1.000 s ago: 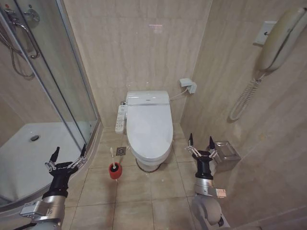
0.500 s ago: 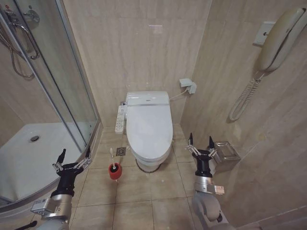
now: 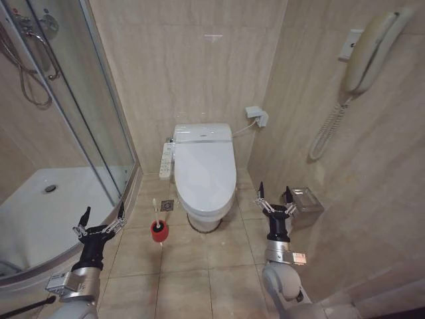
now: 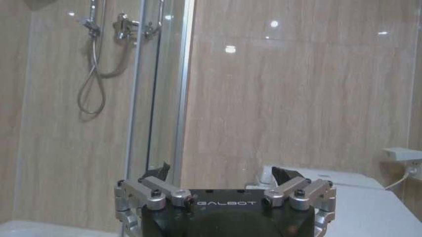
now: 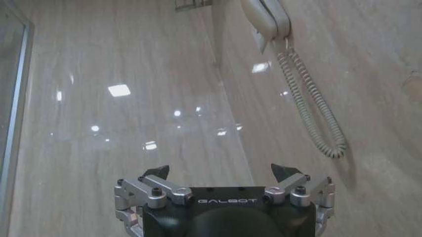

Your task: Open the toilet lid, clean the toilet bowl with a toilet brush, close the toilet lid, and flush.

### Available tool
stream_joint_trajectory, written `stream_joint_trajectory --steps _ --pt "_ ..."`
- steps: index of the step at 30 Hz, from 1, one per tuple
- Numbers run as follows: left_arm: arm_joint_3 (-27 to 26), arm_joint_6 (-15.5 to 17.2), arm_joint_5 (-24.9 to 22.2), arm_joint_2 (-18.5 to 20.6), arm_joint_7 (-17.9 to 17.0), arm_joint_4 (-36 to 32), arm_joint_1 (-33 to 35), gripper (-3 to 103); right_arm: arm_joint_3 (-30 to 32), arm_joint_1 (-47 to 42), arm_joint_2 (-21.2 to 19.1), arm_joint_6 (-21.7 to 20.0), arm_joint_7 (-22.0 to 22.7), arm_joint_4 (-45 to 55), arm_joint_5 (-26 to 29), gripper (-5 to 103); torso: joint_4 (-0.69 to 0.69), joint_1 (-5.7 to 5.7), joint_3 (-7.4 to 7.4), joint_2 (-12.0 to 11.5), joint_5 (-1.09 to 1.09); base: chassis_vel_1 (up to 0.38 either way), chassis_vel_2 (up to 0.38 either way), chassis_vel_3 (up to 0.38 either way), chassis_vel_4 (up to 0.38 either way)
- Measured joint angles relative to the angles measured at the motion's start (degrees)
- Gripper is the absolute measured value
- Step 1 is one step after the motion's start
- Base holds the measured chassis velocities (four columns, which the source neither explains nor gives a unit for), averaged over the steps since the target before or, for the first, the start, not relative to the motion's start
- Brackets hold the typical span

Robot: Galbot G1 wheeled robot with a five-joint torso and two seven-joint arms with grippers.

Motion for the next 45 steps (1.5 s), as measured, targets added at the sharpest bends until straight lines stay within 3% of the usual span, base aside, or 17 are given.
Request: stream_joint_trajectory --steps 13,18,21,22,25,30,32,33,37,45 --pt "-2.0 -0.9 0.6 -3.6 1.3 -2.6 2.1 100 -0.1 -0.9 -1.3 0.5 -0.5 0.5 0.0 100 -0.02 0.07 0.03 0.0 0.0 0.004 0.0 0.001 0.0" --pt "-2.7 -2.8 1.2 -5.5 4.4 -3.6 3.7 100 -0.4 -2.0 -2.2 0.4 -0.8 1.8 0.4 100 0.0 0.04 0.02 0.0 0.0 0.0 0.0 0.0 0.0" --pt "-5.1 -5.4 2.3 -8.1 10.9 -4.0 4.4 100 -1.2 -3.8 -3.8 -1.3 -1.0 4.3 1.9 100 -0.02 0.04 0.02 0.0 0.02 0.0 0.0 0.0 0.0" --pt "-5.1 -5.4 2.3 -8.1 10.9 -4.0 4.4 100 -1.2 -3.8 -3.8 -1.3 -1.0 4.3 1.9 100 -0.02 0.04 0.02 0.0 0.02 0.0 0.0 0.0 0.0" --pt "-5.9 -5.7 2.5 -11.0 13.2 -6.1 6.3 100 -2.7 -6.4 -8.3 -4.9 -1.3 8.2 2.7 100 0.01 0.04 0.02 0.0 0.01 0.0 0.0 0.0 0.0" --pt "-6.3 -4.3 3.2 -12.8 13.2 -9.1 8.0 100 -2.7 -9.0 -13.2 -9.9 -2.7 12.6 2.3 100 -0.01 0.04 0.02 0.0 0.01 0.0 0.0 0.0 0.0" --pt "-6.5 -2.0 4.0 -13.1 12.0 -12.9 10.0 100 -2.4 -10.8 -16.0 -15.1 -2.4 16.2 2.5 100 -0.01 0.04 0.02 0.0 0.01 0.0 0.0 0.0 0.0" --pt "-6.5 -2.0 4.0 -13.1 12.0 -12.9 10.0 100 -2.4 -10.8 -16.0 -15.1 -2.4 16.2 2.5 100 -0.01 0.04 0.02 0.0 0.01 0.0 0.0 0.0 0.0" --pt "-8.2 3.5 4.0 -12.8 7.9 -17.4 12.5 100 -1.0 -13.7 -19.1 -22.7 0.2 21.7 5.6 100 0.0 0.04 0.02 0.0 0.02 0.0 0.0 0.0 0.0" --pt "-7.9 7.4 3.9 -13.6 8.1 -16.6 11.8 100 0.6 -14.7 -22.7 -26.7 1.4 21.2 7.4 100 -0.01 0.04 0.02 0.0 0.02 0.0 0.0 0.0 0.0"
